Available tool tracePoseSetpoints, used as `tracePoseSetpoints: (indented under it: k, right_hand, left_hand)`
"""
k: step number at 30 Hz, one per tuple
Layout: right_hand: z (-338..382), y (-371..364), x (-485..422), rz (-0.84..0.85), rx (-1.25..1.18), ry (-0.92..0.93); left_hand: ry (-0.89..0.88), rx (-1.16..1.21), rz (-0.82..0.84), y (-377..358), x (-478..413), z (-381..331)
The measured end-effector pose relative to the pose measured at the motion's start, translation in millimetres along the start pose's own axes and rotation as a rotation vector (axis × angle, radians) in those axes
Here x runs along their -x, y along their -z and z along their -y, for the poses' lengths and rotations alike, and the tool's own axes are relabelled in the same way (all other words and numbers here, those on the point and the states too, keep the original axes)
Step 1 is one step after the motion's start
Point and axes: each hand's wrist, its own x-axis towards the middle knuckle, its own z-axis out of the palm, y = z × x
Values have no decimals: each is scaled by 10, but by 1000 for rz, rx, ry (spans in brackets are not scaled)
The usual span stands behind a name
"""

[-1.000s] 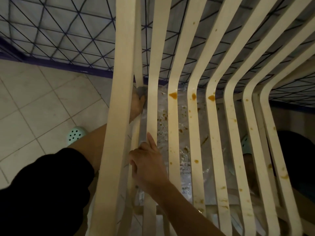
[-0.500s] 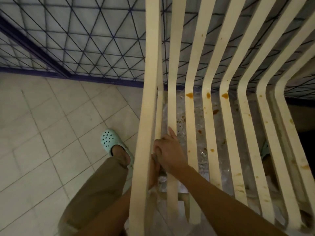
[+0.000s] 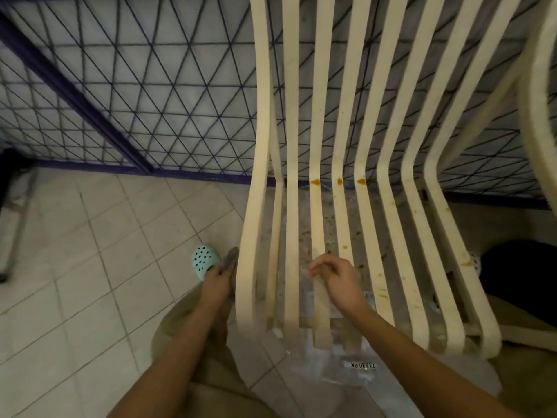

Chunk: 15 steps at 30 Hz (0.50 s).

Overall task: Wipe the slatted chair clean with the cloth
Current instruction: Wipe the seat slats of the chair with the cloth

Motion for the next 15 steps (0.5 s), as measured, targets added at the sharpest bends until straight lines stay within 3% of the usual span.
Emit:
tracePoseSetpoints:
  k: [5, 9, 15]
  right_hand:
    - [87, 196, 362, 0, -62, -37]
    - [428, 336, 540, 14, -38, 70]
    - [880, 495, 812, -56, -71, 201]
  left_hand:
    - [-143, 183, -236, 301, 86, -372]
    - [-289, 409, -181, 357, 486, -802]
    - [-488, 529, -49, 138, 1235, -1170]
